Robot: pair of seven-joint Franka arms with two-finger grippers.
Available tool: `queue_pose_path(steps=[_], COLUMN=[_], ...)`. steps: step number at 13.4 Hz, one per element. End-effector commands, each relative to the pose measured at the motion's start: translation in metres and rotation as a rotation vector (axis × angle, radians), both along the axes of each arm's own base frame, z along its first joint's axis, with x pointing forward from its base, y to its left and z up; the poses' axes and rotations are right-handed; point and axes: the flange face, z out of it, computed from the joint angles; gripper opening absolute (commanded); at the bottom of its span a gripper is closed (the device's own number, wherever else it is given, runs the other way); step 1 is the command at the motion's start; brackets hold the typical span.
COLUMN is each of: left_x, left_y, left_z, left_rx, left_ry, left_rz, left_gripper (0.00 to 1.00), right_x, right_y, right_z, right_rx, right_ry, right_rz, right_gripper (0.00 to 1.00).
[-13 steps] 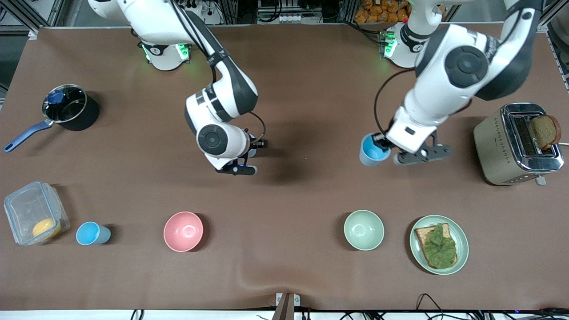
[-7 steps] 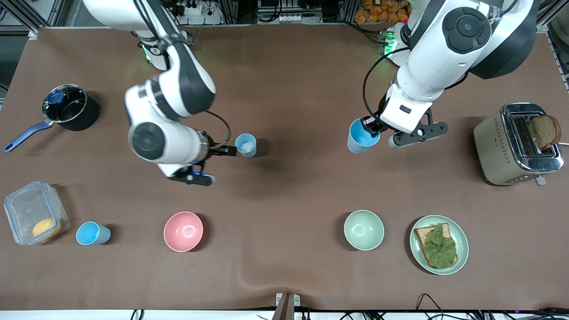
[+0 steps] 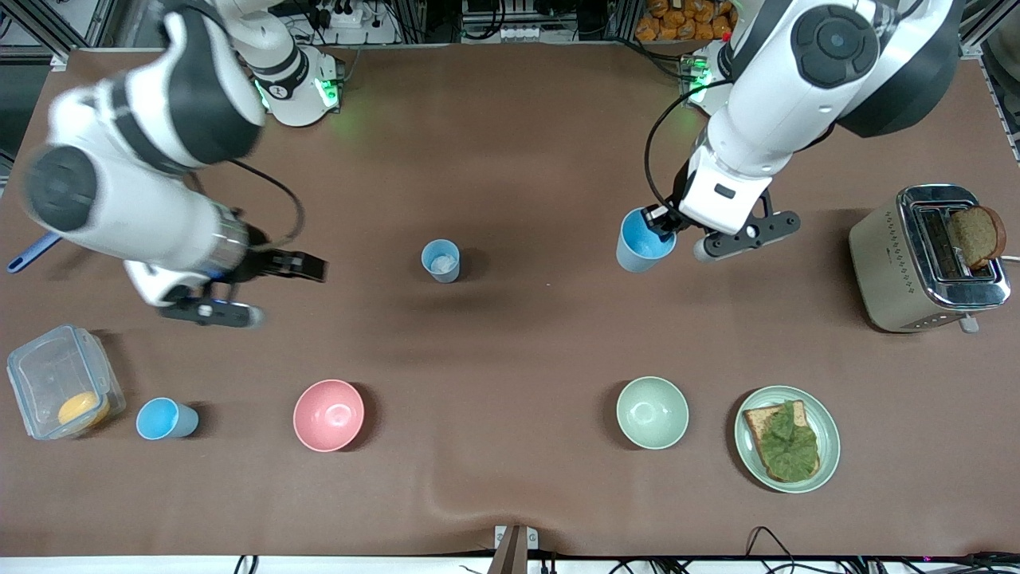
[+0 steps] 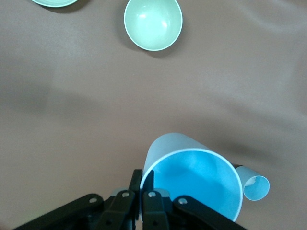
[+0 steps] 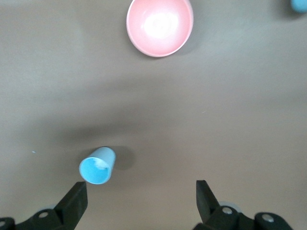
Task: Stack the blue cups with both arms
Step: 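Withdraw the right gripper while the left gripper holds its blue cup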
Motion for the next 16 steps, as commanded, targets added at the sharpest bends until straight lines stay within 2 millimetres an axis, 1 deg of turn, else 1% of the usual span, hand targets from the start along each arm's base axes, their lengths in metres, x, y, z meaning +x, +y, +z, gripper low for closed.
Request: queue_pose_path(steps=[1, 2, 3, 4, 6, 7, 8, 9, 10, 11, 13, 16], left_x=[-0.010, -0.009, -0.008, -0.008, -0.008, -0.008, -0.007, -0.008, -0.008, -0.011, -0.013, -0.012], left_y=[-0.002, 0.000, 0.001, 0.000, -0.001, -0.002, -0.004, -0.005, -0.005, -0.012, -0.015, -0.017], left_z=[0.011, 0.012, 0.012, 0.011, 0.011, 0.013, 0.019, 0.020, 0.020, 0.023, 0.027, 0.028], left_rx=[-0.011, -0.011, -0.011, -0.011, -0.012, -0.015, -0.024, -0.024, -0.025, -0.031, -0.035, -0.037], left_ry=[0.015, 0.011, 0.011, 0.015, 0.013, 0.010, -0.001, 0.000, -0.001, -0.005, -0.015, -0.016], left_rz=[0.023, 0.023, 0.021, 0.023, 0.022, 0.022, 0.021, 0.023, 0.027, 0.018, 0.005, 0.003], left_gripper=[0.00, 0.00, 0.00, 0.00, 0.00, 0.00, 0.00, 0.00, 0.00, 0.00, 0.00, 0.00], right_x=[-0.027, -0.033, -0.040, -0.042, -0.047, -0.048, -0.052, -0.054, -0.055, -0.057, -0.053, -0.053], right_y=[-0.070, -0.093, -0.108, -0.126, -0.148, -0.159, -0.166, -0.169, -0.169, -0.169, -0.179, -0.180], right_z=[0.027, 0.042, 0.053, 0.061, 0.070, 0.080, 0.083, 0.087, 0.088, 0.090, 0.085, 0.088], right_rx=[0.006, 0.006, 0.003, -0.013, -0.031, -0.056, -0.085, -0.104, -0.110, -0.111, -0.128, -0.129], right_ry=[-0.045, -0.058, -0.045, -0.044, -0.025, -0.035, -0.025, -0.022, -0.018, -0.021, -0.025, -0.041], right_rz=[0.099, 0.081, 0.060, 0.040, 0.010, -0.005, -0.008, -0.010, -0.010, -0.009, -0.025, -0.026], right_gripper=[1.00, 1.00, 1.00, 1.00, 1.00, 1.00, 1.00, 1.00, 1.00, 1.00, 1.00, 1.00])
